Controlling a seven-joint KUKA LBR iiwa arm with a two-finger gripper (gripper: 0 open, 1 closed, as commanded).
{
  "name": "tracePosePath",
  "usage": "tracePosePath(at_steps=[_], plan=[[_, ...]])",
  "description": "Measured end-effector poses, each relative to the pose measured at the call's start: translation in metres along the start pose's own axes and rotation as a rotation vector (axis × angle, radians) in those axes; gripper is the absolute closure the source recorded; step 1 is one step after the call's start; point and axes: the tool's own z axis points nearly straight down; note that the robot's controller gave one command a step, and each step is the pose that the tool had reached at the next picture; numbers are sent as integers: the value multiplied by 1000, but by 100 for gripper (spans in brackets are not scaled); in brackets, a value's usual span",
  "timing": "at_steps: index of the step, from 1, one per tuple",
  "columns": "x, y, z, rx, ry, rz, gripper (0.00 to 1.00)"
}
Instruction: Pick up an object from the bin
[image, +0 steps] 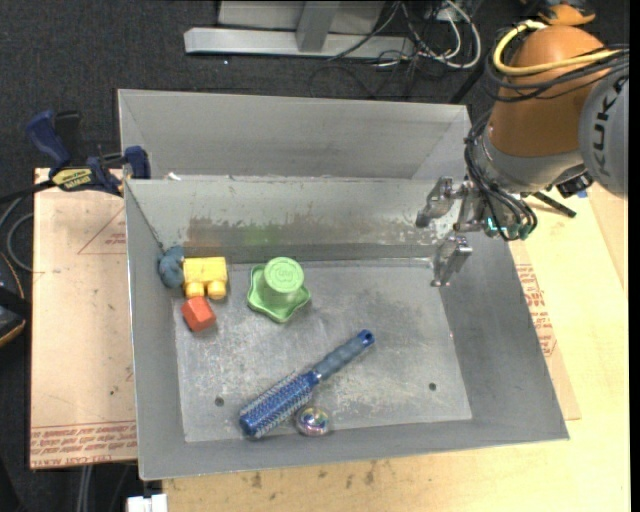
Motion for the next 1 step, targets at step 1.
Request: tracePosePath(at_steps=[1], plan=[[43, 33, 24, 0, -3, -91, 0]])
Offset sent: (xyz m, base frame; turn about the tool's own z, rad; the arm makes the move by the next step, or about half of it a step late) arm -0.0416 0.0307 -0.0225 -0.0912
